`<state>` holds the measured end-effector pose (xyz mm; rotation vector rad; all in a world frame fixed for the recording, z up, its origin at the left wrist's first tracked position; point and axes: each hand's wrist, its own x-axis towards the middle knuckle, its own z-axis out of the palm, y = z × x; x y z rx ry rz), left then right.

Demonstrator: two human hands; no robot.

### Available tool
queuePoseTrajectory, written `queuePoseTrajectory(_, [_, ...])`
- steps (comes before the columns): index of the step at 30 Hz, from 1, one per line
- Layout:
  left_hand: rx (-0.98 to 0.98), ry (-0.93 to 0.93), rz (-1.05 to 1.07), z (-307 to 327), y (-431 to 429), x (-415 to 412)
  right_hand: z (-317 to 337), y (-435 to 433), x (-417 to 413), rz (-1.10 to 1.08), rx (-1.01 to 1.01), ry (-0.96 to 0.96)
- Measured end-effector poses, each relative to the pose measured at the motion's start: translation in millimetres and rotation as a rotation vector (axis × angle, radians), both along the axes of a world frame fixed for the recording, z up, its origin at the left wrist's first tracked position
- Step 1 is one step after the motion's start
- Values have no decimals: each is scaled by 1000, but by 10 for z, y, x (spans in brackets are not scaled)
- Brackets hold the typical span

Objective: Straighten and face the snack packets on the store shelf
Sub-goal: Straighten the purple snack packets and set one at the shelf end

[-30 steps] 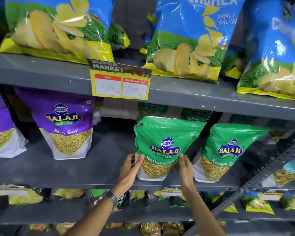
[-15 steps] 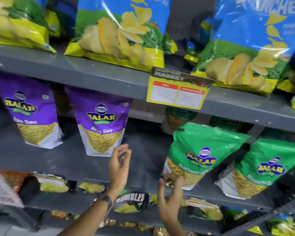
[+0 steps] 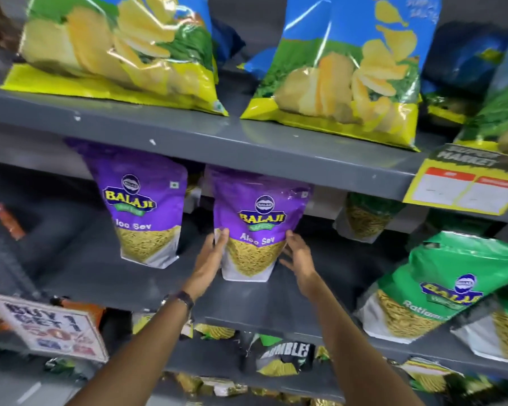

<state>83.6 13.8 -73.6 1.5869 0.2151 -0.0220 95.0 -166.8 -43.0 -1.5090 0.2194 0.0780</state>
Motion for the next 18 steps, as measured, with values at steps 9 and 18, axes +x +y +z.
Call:
queuePoseTrajectory(9, [-109,-1,-121,-9,179,-258,-98,113,-506,-118,17,-126])
queuePoseTrajectory(18, [-145,38,-149,-44,256,-470,-157,183,-853,-168,12,-133])
